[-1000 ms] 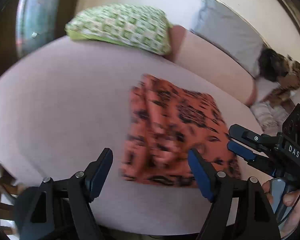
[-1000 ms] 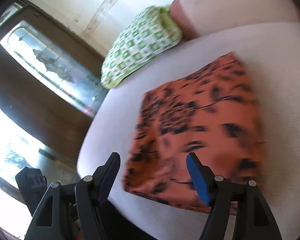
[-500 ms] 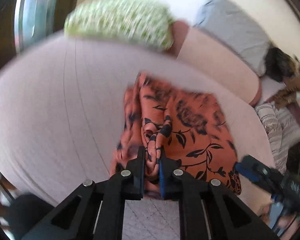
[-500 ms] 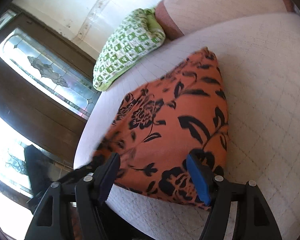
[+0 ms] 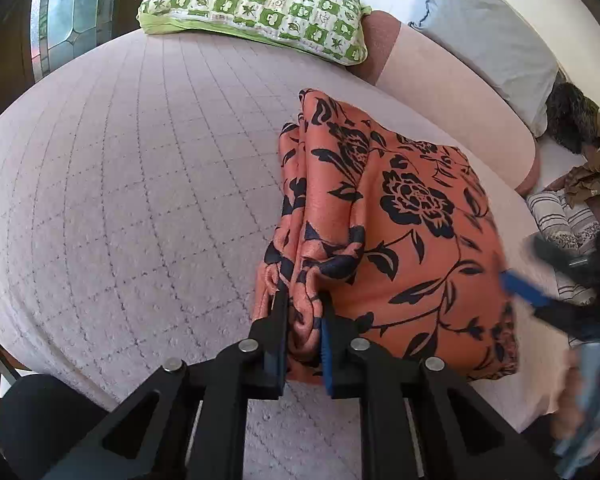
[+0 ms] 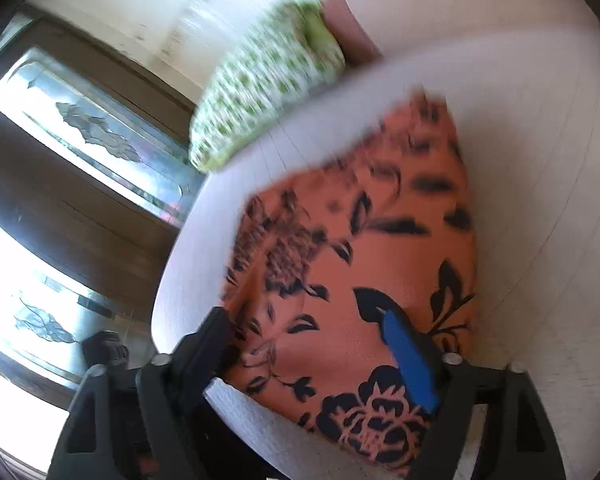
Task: Fold small clothes
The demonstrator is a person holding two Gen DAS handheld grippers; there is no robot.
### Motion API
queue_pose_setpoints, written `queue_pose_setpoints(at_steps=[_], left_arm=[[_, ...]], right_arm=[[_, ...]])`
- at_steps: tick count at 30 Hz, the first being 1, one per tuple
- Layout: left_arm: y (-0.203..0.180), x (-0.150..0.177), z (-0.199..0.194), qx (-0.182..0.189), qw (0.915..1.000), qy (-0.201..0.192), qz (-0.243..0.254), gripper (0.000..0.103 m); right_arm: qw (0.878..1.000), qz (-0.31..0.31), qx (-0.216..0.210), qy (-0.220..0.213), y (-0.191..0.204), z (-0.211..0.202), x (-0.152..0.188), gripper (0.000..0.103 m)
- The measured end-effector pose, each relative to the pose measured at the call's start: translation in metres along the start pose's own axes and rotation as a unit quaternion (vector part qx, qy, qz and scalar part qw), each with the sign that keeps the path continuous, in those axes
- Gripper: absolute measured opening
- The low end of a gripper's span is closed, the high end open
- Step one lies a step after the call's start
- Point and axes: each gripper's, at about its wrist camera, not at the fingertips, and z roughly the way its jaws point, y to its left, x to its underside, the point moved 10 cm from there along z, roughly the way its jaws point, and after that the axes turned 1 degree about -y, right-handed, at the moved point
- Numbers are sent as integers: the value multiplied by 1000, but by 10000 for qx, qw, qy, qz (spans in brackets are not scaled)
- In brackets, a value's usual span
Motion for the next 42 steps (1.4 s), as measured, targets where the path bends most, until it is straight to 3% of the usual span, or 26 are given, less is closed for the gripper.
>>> queue_pose_setpoints(at_steps=[2,5,8,10,12,14,16,19,21,24,26,28,30,32,33,35,36,39,42], left_arm=[[-3,-9,-17,-114,9998,-122,51,21],[-17,-40,-57,-312,9952,-821,439,22],[-53,-67,-59,129,9918,-1002,782,34],[-66,-77,-41,129,9905,-944,995,37],[-66,-75,4,186,9941,-373,1004,37],[-38,-62,53,-451,9935,230,1021,33],[-33,-61,57,-524,9916,55,1177,28],[-36,-62,56,-580,9895,-8,1322,28],[-35,-62,58,-490,9914,-9,1212,28],[-32,-61,55,-514,9904,-49,1281,28],[-29,-60,52,-496,9900,-75,1321,28],[-29,-55,47,-442,9903,-90,1314,28],[-31,-55,42,-478,9898,-64,1339,28],[-41,-63,23,-400,9910,-208,1260,33],[-47,-68,14,-353,9899,-368,1323,41],[-66,-77,-2,-284,9828,-804,1639,52],[-69,-77,1,-309,9815,-793,1717,53],[-45,-50,59,-560,9847,264,1629,53],[-48,-50,54,-640,9786,-41,1953,53]], right_arm=[[9991,366,-190,102,-10,10,4,83],[9979,488,-408,81,-11,9,2,84],[9968,574,-552,73,-12,10,2,84],[9965,578,-600,49,-12,8,3,84],[9961,590,-657,73,-12,8,3,84],[9942,737,-771,115,-13,2,0,84],[9920,879,-903,-85,-15,-15,-12,84],[9942,750,-542,-557,-34,-35,-41,84],[9936,1024,-287,-390,-59,-23,-49,84],[9908,1330,-157,186,-86,14,-41,82],[9929,1106,-198,400,-75,28,-33,55],[9957,877,28,312,-68,27,-35,44],[9963,799,203,261,-68,26,-35,41],[9967,546,514,305,-67,30,-33,41],[9968,499,553,287,-64,30,-33,41],[9968,425,614,283,-62,31,-34,41],[9969,403,617,285,-61,31,-34,44],[9968,603,453,276,-63,23,-38,56],[9966,691,372,-255,-65,2,-63,78]])
